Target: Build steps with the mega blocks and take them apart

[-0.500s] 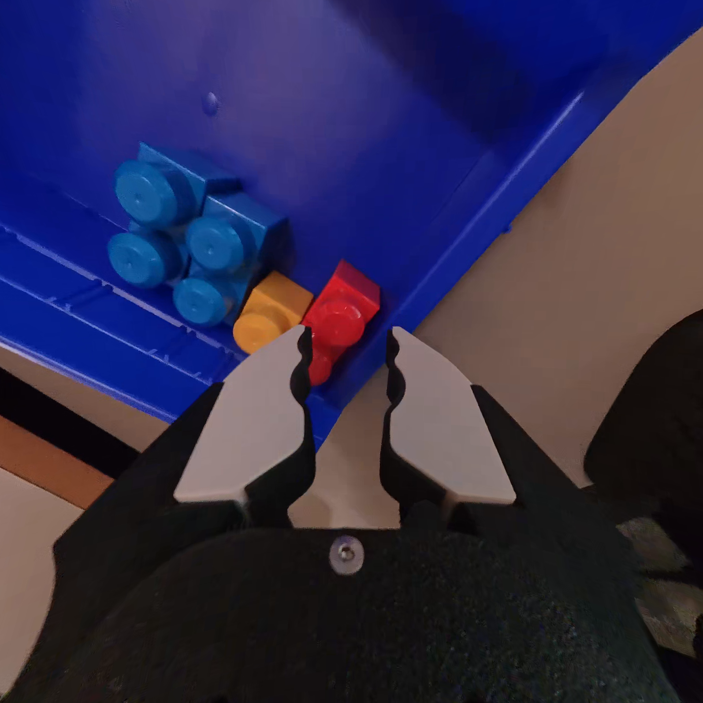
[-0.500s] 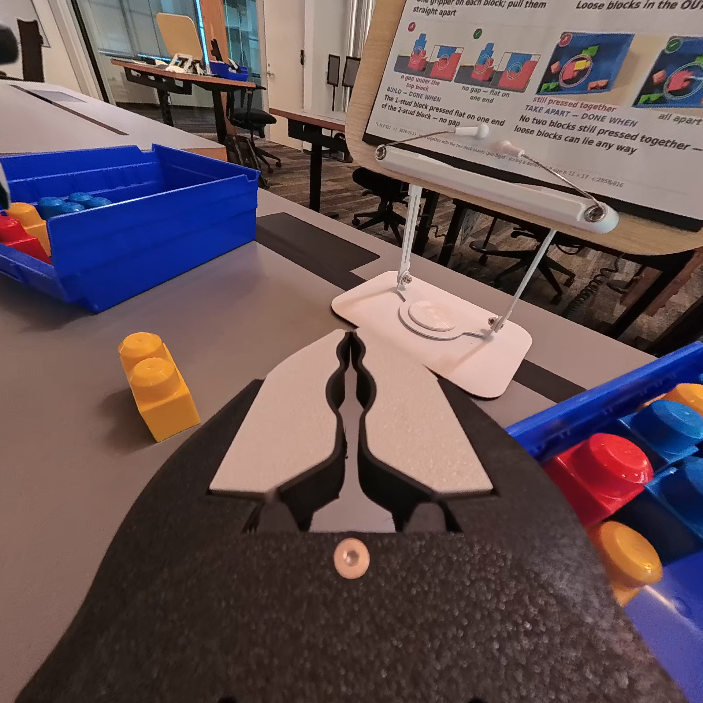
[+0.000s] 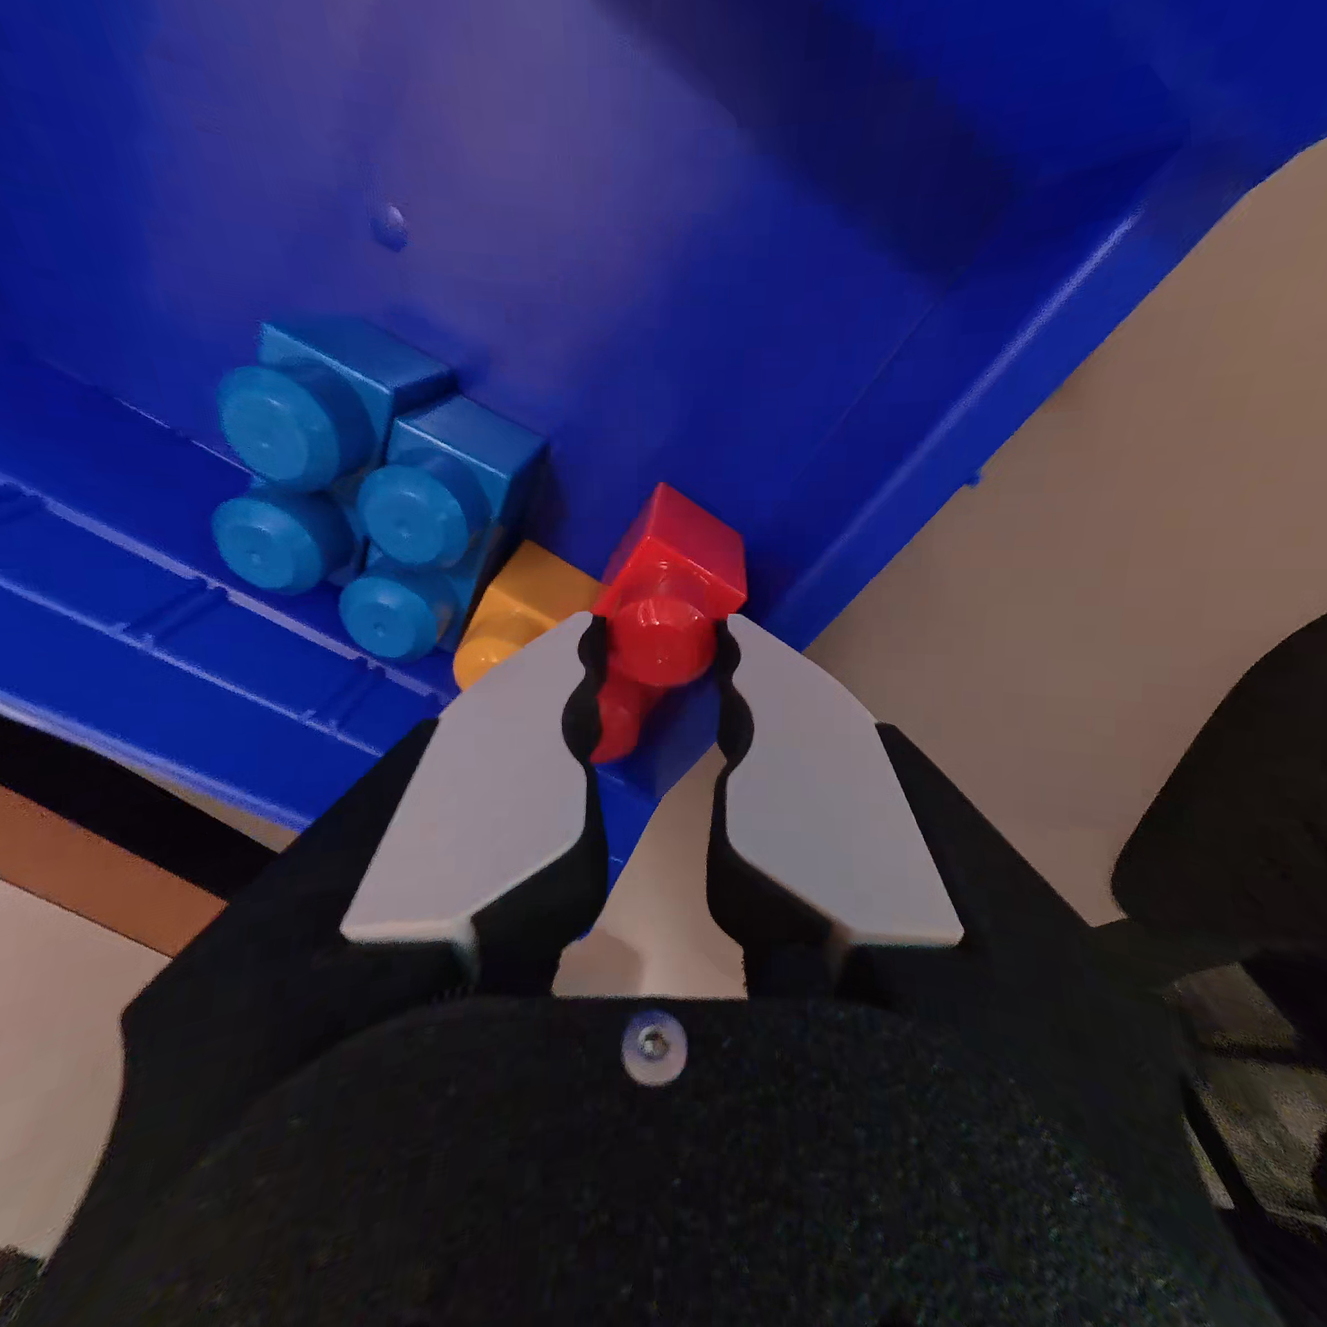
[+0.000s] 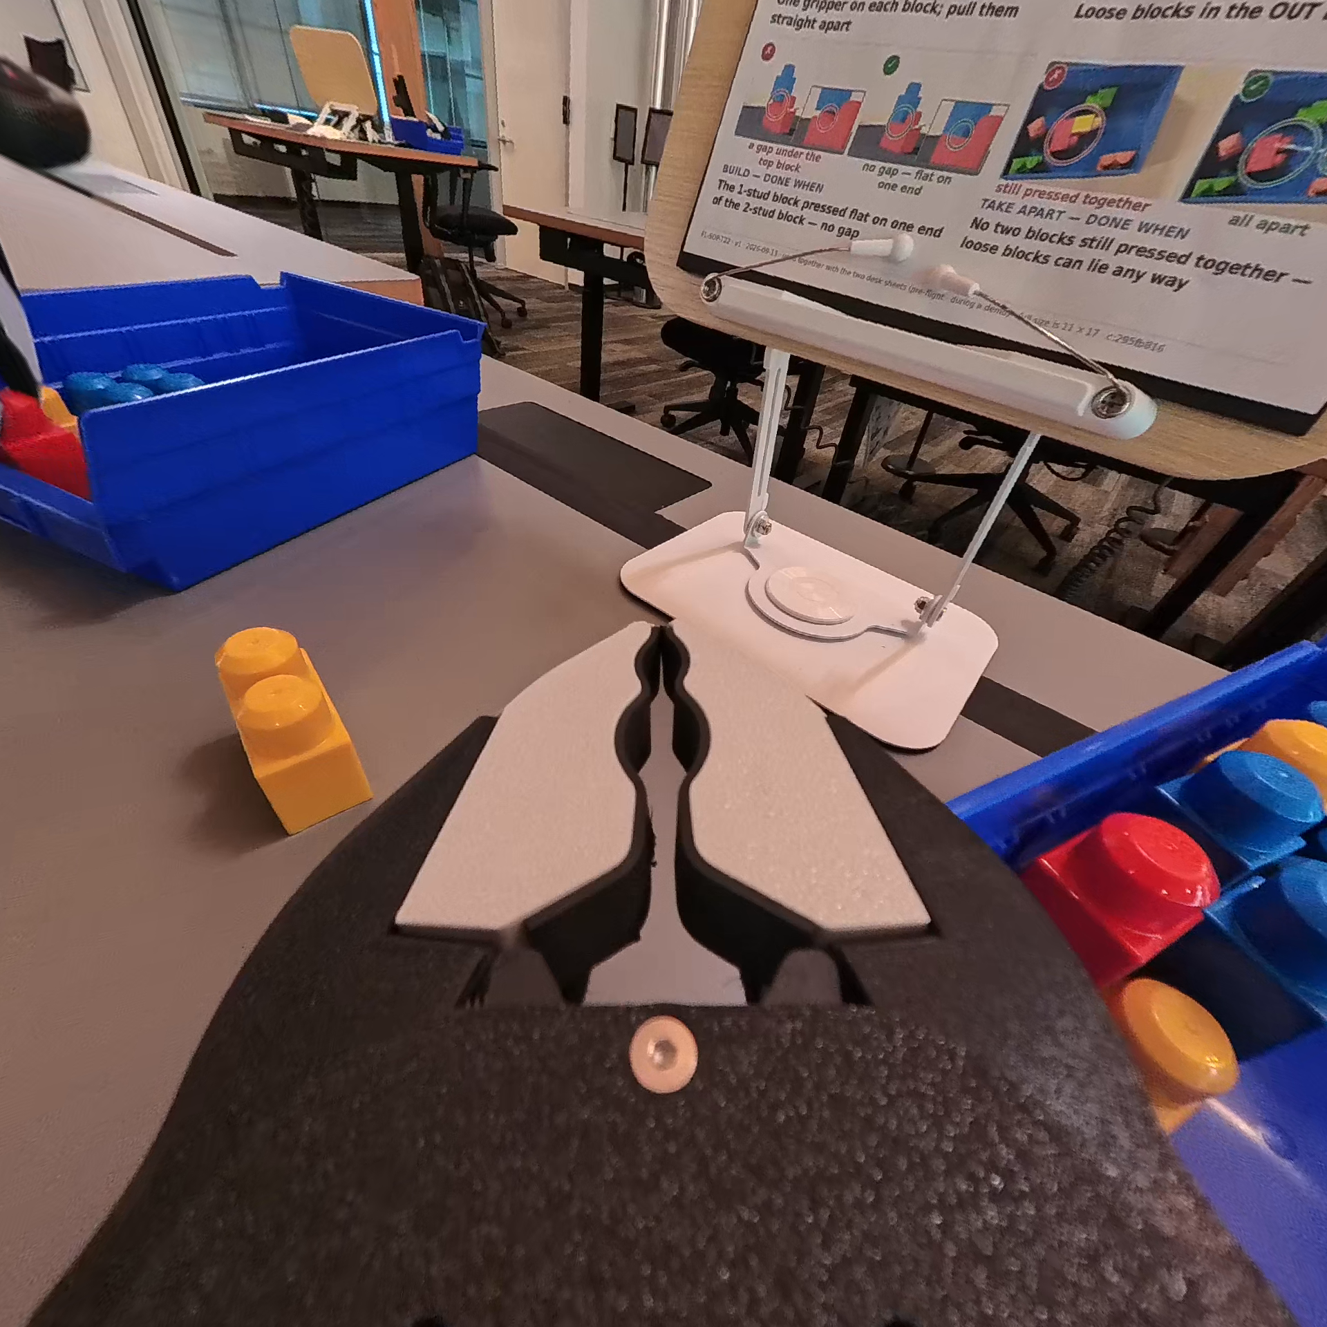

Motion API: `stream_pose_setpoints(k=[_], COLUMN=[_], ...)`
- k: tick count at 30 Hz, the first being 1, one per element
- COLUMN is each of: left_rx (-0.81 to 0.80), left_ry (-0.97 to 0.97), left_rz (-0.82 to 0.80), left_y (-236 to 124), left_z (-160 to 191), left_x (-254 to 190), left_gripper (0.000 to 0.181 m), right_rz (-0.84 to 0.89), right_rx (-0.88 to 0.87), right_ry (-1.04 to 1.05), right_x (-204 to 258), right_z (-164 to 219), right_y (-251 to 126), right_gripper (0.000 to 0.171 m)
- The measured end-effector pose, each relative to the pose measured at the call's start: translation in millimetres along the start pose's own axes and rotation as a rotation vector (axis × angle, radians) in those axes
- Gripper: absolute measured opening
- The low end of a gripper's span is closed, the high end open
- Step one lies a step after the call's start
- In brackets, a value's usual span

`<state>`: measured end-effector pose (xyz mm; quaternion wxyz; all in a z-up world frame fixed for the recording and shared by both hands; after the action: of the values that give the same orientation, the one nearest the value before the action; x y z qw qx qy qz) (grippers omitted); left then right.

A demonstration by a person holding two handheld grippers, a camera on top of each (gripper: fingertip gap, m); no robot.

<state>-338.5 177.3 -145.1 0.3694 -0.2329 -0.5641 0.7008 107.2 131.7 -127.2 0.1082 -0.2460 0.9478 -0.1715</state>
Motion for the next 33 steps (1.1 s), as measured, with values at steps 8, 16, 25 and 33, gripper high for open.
stream_pose_setpoints(k=[8,16,25,33], left_rx=[-0.35,-0.461,-0.31,-0.31], left_ry=[-0.01,0.269,0.501,0.557], left_rz=[-0.175,-0.142,-0.059,-0.032], left_y=[-94,-125,-69,-58], left_z=[-4,-39,-99,-132], left_x=[-23,-125,-213,-246], left_gripper=[0.029,0.029,0.029,0.029], right_rz=[0.002,-0.002,-0.006,-0.009], right_rx=[-0.002,-0.003,-0.005,-0.003], right_ry=[0.0,0.002,0.001,-0.002], right_x=[0,1,0,1], right_z=[0,0,-1,-1], right_y=[0,-1,-1,-1], right_gripper=[0.0,0.0,0.0,0.0])
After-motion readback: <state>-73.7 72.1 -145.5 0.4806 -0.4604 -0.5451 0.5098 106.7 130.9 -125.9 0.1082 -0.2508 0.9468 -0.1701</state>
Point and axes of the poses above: each gripper's, where its closed fingertips meet, y out along the fingers, z out of its underside, x = y × z across the jaws, the point moved 6 cm from there along -y, back along the fingers, and after that the axes turned 14 degrees about x, right-handed, at the moved point
